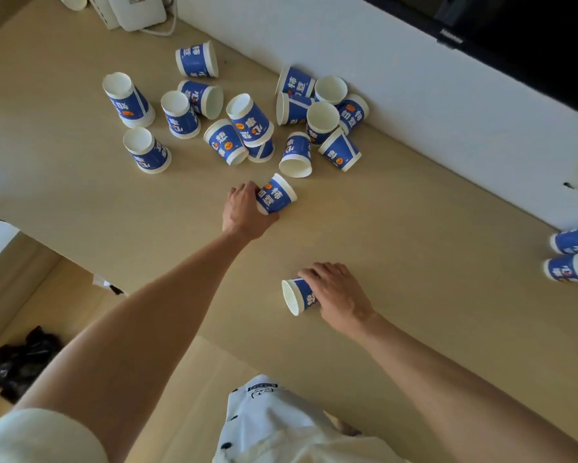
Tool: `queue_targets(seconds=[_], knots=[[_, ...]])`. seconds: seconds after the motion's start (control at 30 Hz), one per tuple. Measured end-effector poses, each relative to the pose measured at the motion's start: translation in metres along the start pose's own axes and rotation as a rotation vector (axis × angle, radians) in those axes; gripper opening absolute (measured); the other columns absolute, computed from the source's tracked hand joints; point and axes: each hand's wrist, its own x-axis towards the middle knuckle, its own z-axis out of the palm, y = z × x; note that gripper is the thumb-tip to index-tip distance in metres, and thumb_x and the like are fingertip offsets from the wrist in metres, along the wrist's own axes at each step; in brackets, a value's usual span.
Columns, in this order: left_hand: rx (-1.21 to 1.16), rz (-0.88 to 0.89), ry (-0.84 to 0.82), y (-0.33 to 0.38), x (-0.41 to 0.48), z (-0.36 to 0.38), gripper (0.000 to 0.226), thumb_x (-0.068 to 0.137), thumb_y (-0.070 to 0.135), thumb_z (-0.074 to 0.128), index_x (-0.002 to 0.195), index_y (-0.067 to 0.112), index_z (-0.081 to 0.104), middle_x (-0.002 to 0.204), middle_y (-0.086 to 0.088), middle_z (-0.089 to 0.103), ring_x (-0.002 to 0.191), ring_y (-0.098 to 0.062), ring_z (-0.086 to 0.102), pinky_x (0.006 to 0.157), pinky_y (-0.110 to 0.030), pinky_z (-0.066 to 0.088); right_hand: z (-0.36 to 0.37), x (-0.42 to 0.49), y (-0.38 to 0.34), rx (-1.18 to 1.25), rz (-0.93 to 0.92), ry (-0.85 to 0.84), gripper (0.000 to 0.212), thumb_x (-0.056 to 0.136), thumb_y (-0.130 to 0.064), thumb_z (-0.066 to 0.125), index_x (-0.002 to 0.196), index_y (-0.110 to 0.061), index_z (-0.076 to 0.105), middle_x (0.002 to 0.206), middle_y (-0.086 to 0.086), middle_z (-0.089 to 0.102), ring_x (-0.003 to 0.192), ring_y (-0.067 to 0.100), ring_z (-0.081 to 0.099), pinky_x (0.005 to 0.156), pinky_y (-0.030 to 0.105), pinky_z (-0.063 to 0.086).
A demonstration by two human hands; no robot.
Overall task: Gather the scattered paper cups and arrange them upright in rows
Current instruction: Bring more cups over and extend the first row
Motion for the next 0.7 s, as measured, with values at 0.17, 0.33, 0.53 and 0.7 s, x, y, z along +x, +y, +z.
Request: queue_targets(seconds=[0.17,0.33,0.53,0.7], knots=[[-0.147,0.028,-0.025,0.027,-0.038,0.02,0.058,0.063,0.038,0.085,0.108,0.015,0.057,0.098,-0.002,0.065,0.099,-0.025,0.052,0.076,-0.031,0.041,0.001,-0.028,0.034,0.398,0.31,0.171,0.056,0.075,-0.022,0.074,0.127,-0.02,0.052,0.121,-0.005,0.062,0.112,0.022,0.058,0.097,0.036,0.041],[-0.245,0.063,-0.094,0.07,-0.082,0.04,0.061,0.06,0.032,0.089,0.109,0.014,0.059,0.097,0.003,0.066,0.091,-0.018,0.059,0.077,-0.026,0.043,0.004,-0.065,0.065,0.886,0.534,0.372,0.053,0.068,-0.018,0.082,0.113,-0.02,0.053,0.103,-0.011,0.066,0.094,0.018,0.064,0.075,0.029,0.049],[-0.313,0.11,-0.197,0.139,-0.134,0.074,0.058,0.06,0.03,0.089,0.107,0.021,0.057,0.097,0.009,0.066,0.09,-0.01,0.061,0.071,-0.013,0.043,0.023,-0.14,0.108,1.124,0.638,0.556,0.066,0.066,-0.024,0.086,0.122,-0.03,0.051,0.103,-0.025,0.066,0.091,-0.012,0.062,0.068,0.004,0.044],[-0.275,0.174,-0.309,0.191,-0.177,0.116,0.059,0.058,0.03,0.091,0.105,0.025,0.057,0.102,0.006,0.063,0.099,-0.014,0.057,0.074,-0.02,0.04,0.052,-0.211,0.156,1.232,0.802,0.691,0.062,0.066,-0.014,0.088,0.116,-0.029,0.054,0.1,-0.019,0.069,0.089,-0.013,0.063,0.069,0.003,0.045]])
